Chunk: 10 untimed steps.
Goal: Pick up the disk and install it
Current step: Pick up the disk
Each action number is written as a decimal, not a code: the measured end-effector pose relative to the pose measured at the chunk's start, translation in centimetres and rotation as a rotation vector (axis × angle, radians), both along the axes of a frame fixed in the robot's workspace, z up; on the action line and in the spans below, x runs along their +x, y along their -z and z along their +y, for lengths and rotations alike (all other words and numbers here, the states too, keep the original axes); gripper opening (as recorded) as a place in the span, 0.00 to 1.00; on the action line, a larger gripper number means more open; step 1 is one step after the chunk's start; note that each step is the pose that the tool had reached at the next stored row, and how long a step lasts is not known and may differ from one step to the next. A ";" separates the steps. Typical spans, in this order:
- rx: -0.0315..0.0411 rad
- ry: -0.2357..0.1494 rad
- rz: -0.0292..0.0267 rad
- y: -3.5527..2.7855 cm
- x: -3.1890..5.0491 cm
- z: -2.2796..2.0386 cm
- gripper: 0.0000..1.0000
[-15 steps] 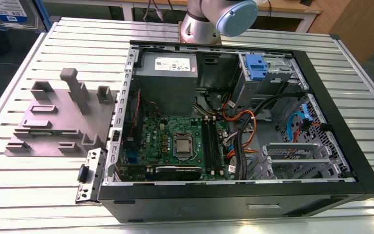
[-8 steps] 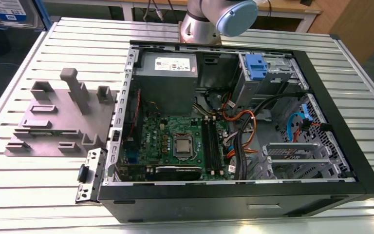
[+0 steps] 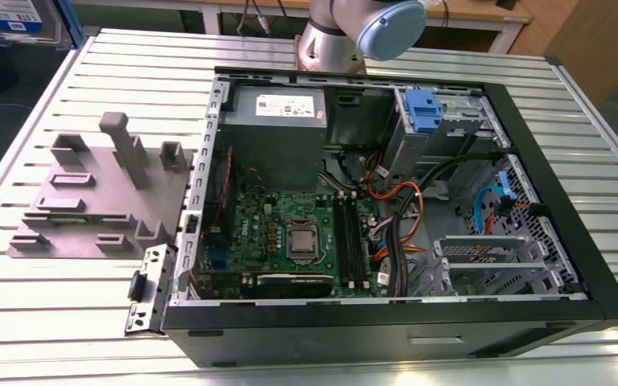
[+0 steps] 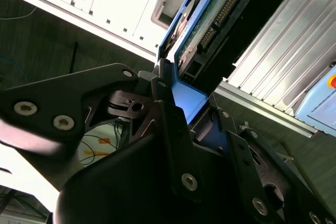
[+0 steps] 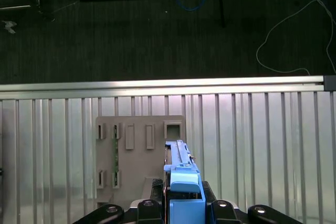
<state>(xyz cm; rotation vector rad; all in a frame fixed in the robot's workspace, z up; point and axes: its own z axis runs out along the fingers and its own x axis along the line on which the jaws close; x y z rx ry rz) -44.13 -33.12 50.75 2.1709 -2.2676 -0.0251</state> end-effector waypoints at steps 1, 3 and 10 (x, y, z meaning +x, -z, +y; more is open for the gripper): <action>0.0000 0.000 0.0000 -0.03 0.00 0.00 0.36; 0.0000 0.000 0.0000 -0.09 0.00 0.00 0.36; 0.0000 0.000 0.0001 -0.40 0.00 0.00 0.36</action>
